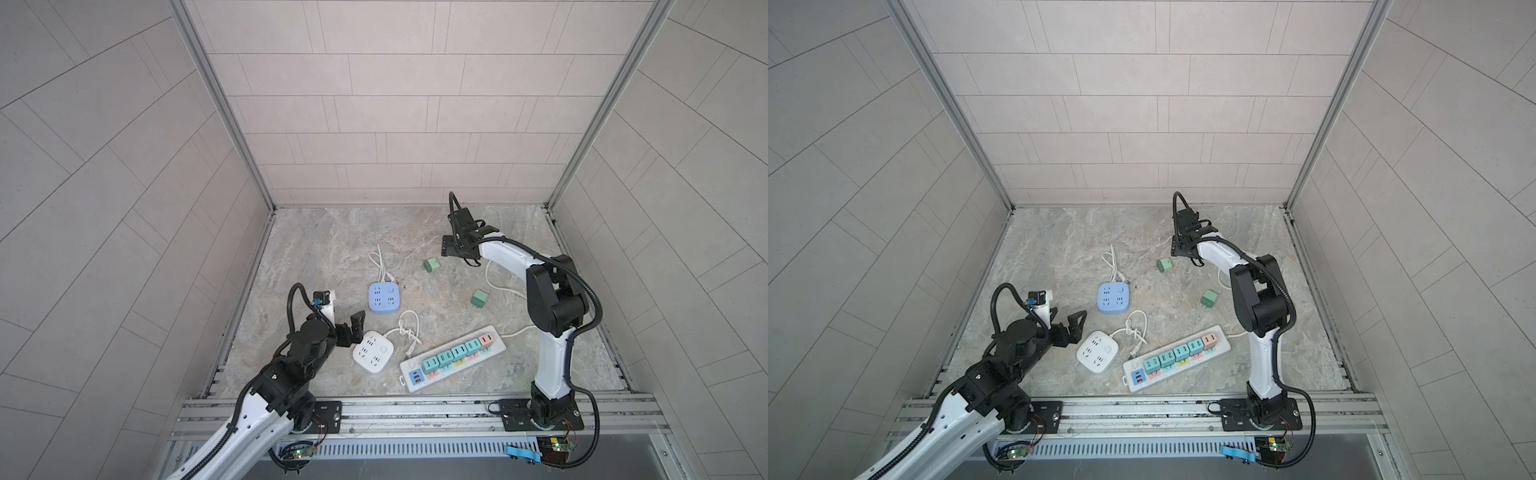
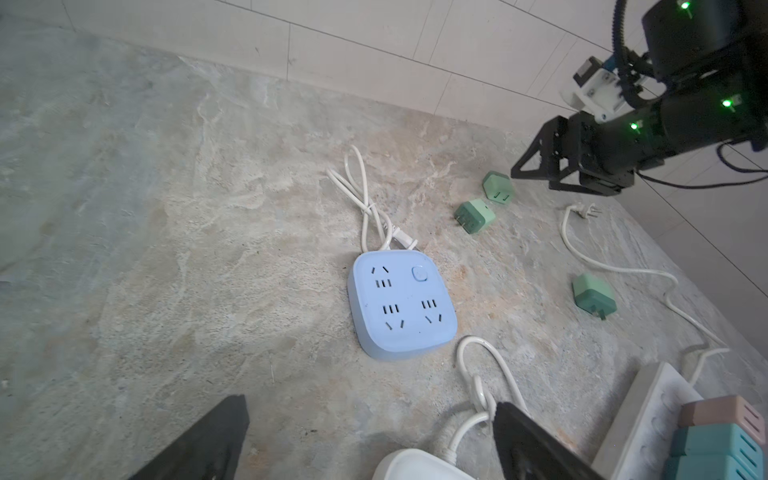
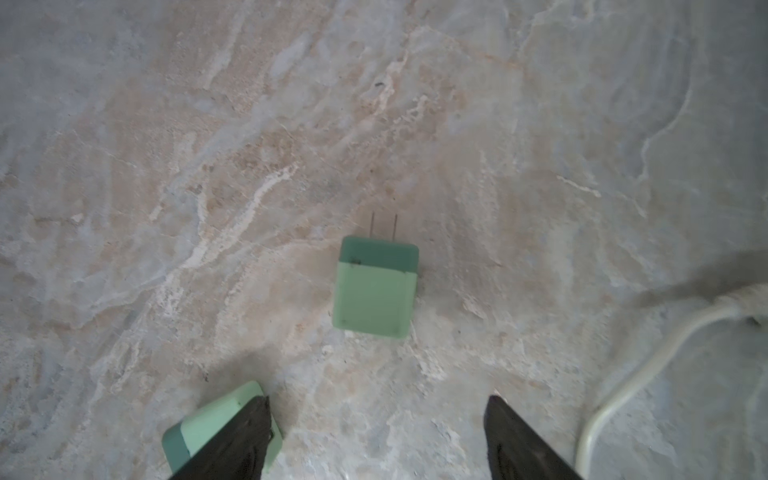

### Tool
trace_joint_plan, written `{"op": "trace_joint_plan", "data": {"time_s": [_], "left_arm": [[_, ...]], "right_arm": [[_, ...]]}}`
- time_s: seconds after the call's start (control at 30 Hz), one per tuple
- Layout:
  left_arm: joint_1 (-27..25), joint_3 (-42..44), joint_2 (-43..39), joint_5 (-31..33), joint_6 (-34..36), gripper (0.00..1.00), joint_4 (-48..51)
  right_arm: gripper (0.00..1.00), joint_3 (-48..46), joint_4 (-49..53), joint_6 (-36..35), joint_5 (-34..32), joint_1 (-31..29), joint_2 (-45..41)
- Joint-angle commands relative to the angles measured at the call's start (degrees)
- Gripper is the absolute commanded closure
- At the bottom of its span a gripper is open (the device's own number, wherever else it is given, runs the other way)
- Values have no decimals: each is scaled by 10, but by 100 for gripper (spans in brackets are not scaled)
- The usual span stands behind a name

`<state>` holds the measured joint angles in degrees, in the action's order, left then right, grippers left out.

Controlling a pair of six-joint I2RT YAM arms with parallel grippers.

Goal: Insert the plug
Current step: 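Lower the right gripper and close it on a loose green adapter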

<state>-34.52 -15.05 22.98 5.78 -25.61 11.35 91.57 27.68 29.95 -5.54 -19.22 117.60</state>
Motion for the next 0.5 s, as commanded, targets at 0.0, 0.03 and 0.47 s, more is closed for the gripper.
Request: {"op": "trace_joint_plan", "data": {"time_s": [0.0, 0.03, 0.47], "left_arm": [[5, -1, 15, -60, -16, 0, -41], [5, -1, 20, -61, -16, 0, -45], [6, -7, 37, -73, -9, 0, -54]], "right_arm": [[17, 68, 77, -19, -16, -2, 47], [17, 89, 85, -21, -20, -2, 61], [30, 240, 160, -39, -8, -1, 179]]}}
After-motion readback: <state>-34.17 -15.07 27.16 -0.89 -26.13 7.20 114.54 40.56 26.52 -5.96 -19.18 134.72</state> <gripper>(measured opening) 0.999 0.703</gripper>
